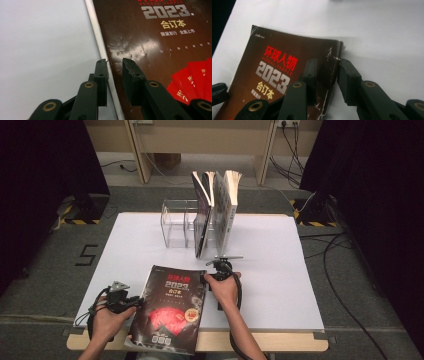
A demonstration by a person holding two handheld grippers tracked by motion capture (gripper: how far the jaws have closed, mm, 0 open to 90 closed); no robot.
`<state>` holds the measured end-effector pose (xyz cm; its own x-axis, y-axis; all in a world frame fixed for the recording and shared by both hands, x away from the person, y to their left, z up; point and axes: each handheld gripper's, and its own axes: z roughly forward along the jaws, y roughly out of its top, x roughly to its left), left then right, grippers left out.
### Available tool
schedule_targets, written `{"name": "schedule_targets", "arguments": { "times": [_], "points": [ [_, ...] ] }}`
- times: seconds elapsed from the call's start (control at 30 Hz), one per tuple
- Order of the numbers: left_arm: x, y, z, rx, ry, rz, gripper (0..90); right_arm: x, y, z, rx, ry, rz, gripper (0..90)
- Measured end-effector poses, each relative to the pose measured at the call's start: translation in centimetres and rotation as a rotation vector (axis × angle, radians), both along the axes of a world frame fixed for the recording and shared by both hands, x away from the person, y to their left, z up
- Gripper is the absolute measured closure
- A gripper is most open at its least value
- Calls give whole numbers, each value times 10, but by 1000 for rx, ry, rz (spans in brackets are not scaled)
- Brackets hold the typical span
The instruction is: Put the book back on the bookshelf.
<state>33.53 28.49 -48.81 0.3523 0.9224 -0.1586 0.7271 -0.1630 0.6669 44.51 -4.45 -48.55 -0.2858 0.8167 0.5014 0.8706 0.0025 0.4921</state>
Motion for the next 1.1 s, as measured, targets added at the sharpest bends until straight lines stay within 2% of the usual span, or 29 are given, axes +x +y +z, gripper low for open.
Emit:
{"name": "schedule_targets", "arguments": {
  "times": [0.23, 0.47, 0.67, 0.83, 0.97, 1.03, 1.1],
  "points": [
    [0, 0, 0, -5, -1, 2, 735, 0, 2, 0, -5, 0, 7, 704],
    [0, 0, 0, -3, 0, 2, 735, -1, 0, 2, 11, -9, 25, 758],
    [-1, 0, 0, -2, 0, 5, 735, -1, 0, 4, 46, 12, 43, 807],
    [-1, 1, 0, -6, 2, 5, 735, -1, -1, 5, 98, 34, 38, 862],
    [0, 3, -1, -31, 7, 9, 728, -3, 0, 9, 131, 14, 34, 875],
    [-1, 5, 0, -37, 8, 9, 696, -5, 0, 13, 155, -5, 30, 878],
    [-2, 6, 2, -42, -8, 16, 673, -5, 1, 15, 163, -34, 36, 878]
  ]
}}
